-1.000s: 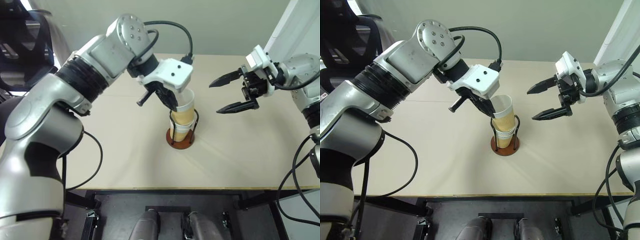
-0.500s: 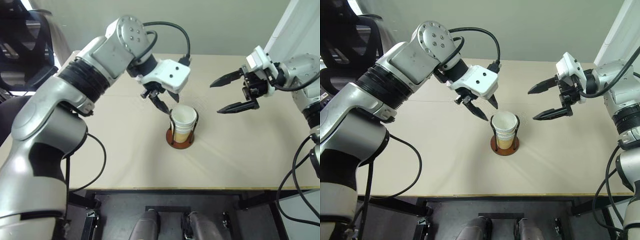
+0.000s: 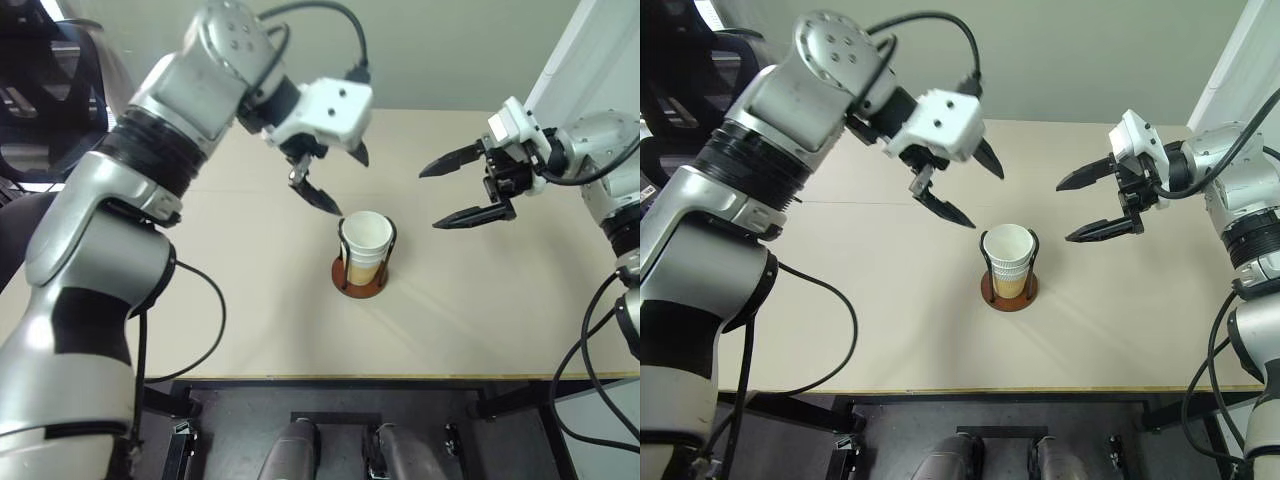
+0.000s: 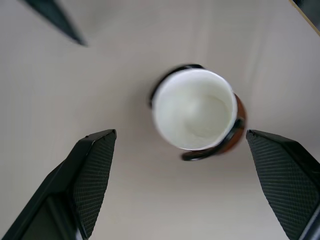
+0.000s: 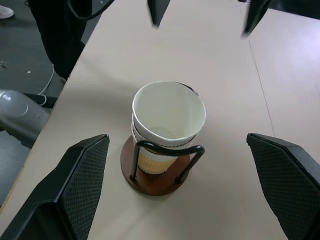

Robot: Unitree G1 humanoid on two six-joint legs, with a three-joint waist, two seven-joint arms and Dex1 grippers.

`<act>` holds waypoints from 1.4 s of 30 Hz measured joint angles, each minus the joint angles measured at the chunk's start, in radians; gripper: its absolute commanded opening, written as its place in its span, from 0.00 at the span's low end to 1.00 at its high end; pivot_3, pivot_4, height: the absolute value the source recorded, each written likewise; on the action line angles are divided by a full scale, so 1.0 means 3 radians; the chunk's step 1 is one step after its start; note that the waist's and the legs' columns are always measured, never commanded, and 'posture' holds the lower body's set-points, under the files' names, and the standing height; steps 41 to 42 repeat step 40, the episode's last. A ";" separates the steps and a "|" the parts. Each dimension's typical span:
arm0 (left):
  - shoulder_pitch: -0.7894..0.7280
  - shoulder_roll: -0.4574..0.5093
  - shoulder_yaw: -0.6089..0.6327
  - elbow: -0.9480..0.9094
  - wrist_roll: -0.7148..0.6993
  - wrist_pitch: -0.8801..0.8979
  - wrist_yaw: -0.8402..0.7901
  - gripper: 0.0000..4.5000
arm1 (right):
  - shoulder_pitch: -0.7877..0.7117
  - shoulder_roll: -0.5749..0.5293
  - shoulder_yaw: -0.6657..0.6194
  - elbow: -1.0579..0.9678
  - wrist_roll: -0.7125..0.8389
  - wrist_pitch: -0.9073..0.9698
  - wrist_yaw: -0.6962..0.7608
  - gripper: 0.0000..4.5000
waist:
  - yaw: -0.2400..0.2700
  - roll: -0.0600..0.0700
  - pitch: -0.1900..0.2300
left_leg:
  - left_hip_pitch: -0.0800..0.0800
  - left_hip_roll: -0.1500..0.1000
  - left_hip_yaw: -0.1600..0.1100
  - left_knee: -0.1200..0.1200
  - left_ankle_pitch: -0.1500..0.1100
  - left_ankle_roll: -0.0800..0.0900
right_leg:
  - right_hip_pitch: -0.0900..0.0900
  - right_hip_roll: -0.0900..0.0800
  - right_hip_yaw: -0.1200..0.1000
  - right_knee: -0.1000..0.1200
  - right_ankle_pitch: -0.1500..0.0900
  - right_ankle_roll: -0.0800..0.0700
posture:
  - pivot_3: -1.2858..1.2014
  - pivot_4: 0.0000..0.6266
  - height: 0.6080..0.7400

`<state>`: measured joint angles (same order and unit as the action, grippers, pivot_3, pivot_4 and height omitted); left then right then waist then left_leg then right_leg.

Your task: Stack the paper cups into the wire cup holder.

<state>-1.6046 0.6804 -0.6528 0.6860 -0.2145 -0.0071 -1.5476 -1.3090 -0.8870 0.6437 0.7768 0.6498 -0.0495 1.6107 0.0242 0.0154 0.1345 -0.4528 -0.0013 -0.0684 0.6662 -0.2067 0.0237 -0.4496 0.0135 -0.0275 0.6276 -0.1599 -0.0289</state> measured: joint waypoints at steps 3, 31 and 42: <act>0.0206 0.0229 0.0353 -0.0021 0.0095 0.0073 0.0167 0.99 | 0.0003 -0.0007 -0.0001 0.0028 -0.0049 0.0004 0.0000 1.00 | -0.0015 0.0000 0.0000 | 0.0001 0.0001 -0.0001 -0.0002 0.0001 -0.0001 | -0.0001 0.0001 0.0000 0.0001 0.0000 -0.0001 | 0.52 0.24 1.00; 0.3876 0.0889 0.4105 -0.2294 -0.0612 0.2244 0.2775 0.99 | 0.0004 0.0735 -0.1448 0.1321 -0.1363 -0.0283 -0.0193 1.00 | -0.0064 -0.0002 -0.0002 | 0.0071 0.0000 0.0001 -0.0043 0.0029 -0.0094 | 0.0019 -0.0001 0.0008 0.0050 -0.0010 -0.0106 | 0.52 0.24 1.00; 0.4164 0.0905 0.4229 -0.2684 -0.0799 0.2448 0.2850 0.99 | 0.0004 0.0925 -0.1688 0.1334 -0.1541 -0.0321 -0.0205 1.00 | -0.0053 -0.0009 -0.0003 | 0.0100 0.0001 -0.0001 -0.0116 0.0063 -0.0124 | 0.0021 0.0000 0.0011 0.0050 -0.0017 -0.0126 | 0.52 0.24 1.00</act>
